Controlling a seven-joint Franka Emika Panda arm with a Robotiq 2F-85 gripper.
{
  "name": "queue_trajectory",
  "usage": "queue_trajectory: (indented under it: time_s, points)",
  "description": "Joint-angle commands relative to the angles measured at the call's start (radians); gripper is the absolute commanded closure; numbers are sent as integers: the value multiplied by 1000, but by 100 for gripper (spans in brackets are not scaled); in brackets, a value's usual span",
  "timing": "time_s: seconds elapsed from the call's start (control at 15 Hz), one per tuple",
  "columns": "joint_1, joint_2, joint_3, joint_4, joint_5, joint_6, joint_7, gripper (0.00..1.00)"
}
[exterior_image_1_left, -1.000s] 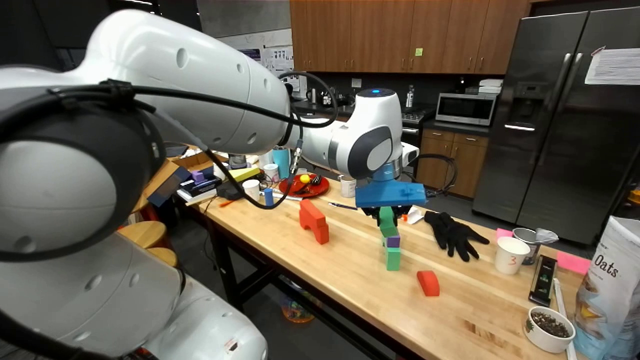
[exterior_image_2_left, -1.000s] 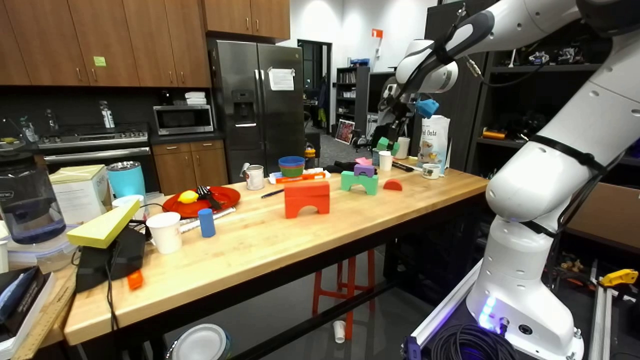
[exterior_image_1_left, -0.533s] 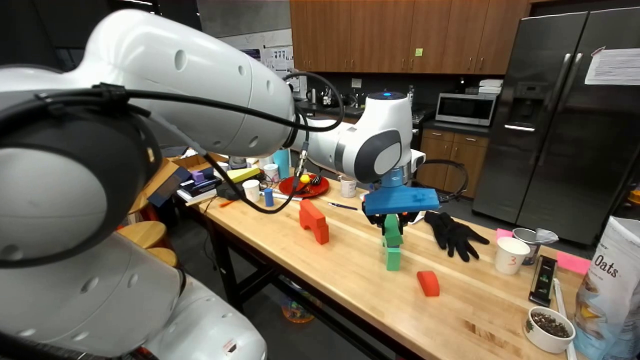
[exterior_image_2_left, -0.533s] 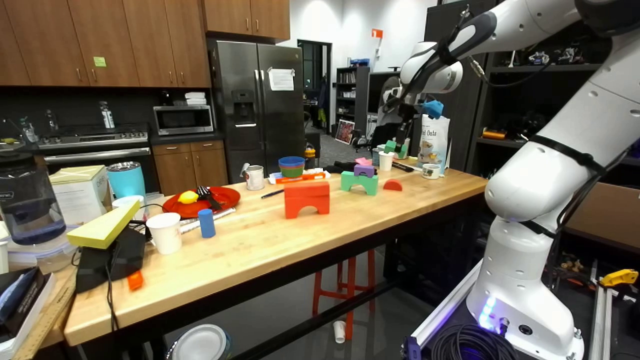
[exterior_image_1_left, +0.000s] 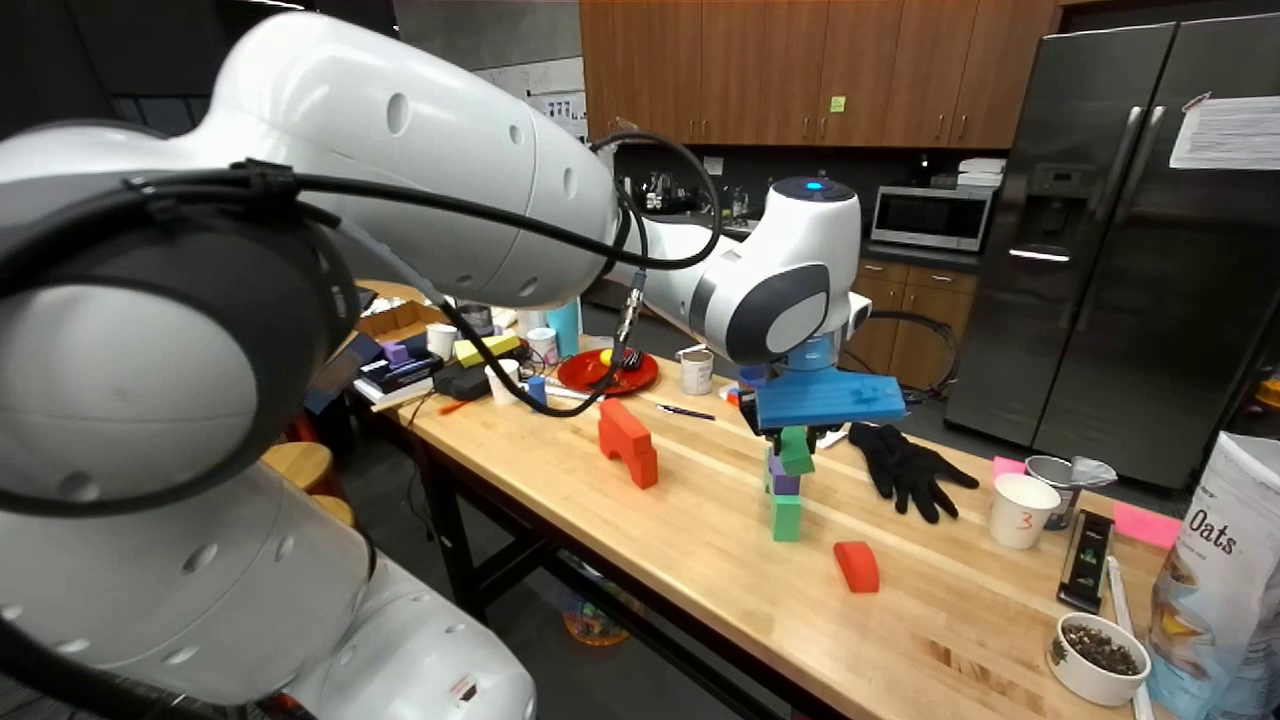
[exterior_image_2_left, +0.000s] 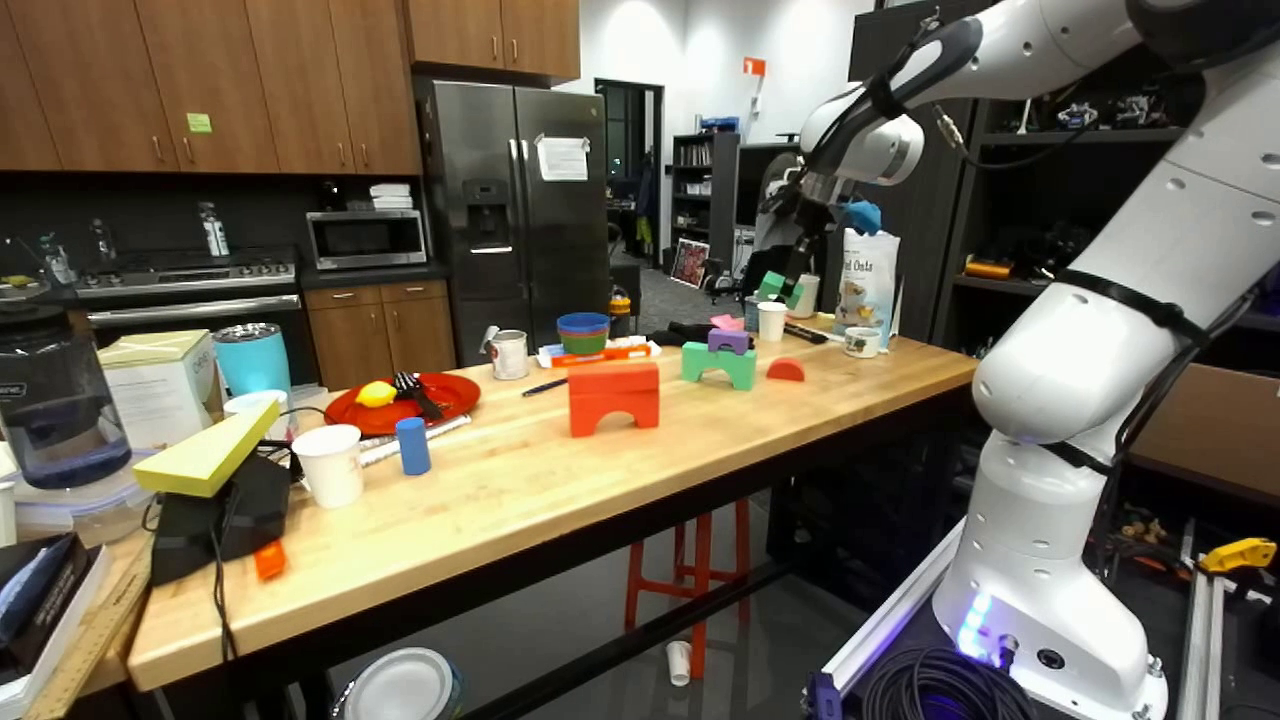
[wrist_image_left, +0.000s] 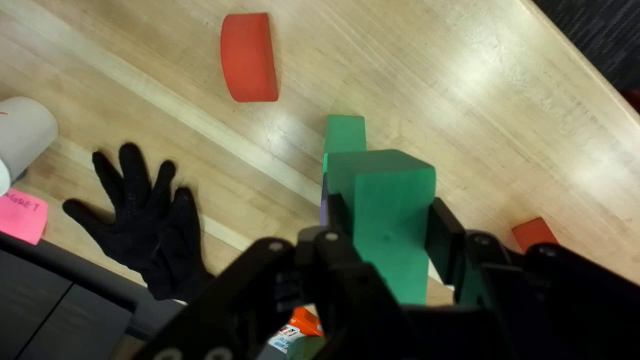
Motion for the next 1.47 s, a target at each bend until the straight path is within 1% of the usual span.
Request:
queue_trajectory:
  time_s: [0.0,0.27,0.8,1.13,1.4]
  points:
    - [20,75,-24,62,77,-3,-94,84]
    - [12,140,-17,103,139,-20,-161,84]
    - [-18,244,6,196,186,-63,-231,84]
    - [-24,272,32,270,249,-183,-256,84]
    - [-33,281,50,291,292,-257,-246,84]
